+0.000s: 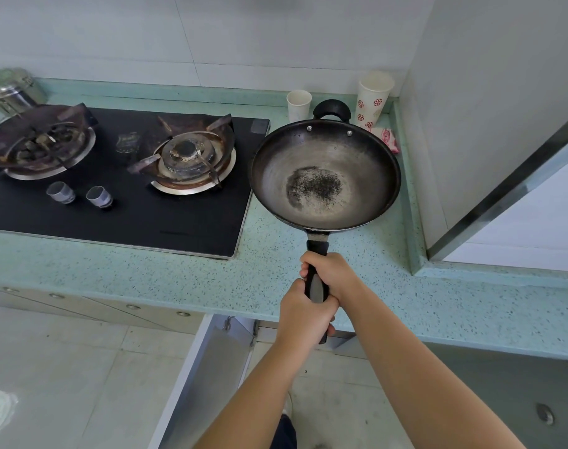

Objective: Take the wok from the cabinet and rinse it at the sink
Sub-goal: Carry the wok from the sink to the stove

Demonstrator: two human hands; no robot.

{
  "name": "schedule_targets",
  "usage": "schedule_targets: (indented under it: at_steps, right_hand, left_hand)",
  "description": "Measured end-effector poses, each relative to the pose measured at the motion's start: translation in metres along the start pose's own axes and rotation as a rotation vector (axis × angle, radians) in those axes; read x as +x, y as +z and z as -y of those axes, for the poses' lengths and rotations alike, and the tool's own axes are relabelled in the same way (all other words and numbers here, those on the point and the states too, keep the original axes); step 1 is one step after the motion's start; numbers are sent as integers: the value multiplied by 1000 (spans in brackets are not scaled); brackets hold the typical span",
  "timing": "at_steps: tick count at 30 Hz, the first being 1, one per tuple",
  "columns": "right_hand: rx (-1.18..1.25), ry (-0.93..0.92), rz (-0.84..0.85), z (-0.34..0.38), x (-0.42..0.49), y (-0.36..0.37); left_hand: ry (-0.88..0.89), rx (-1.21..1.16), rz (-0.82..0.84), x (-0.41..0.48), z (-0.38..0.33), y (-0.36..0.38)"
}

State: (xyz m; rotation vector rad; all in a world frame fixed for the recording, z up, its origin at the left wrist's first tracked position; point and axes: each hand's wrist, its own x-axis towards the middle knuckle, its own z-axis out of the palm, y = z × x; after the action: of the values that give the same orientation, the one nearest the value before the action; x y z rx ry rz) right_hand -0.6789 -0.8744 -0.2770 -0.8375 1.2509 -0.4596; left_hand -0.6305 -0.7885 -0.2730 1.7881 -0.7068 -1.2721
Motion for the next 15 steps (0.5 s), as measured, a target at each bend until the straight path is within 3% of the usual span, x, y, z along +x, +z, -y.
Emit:
schedule_targets:
  at_steps: [15]
  right_hand:
    - [-34,-30,8,13,-6,-39]
  left_hand:
    - [23,-76,14,-2,-7,45]
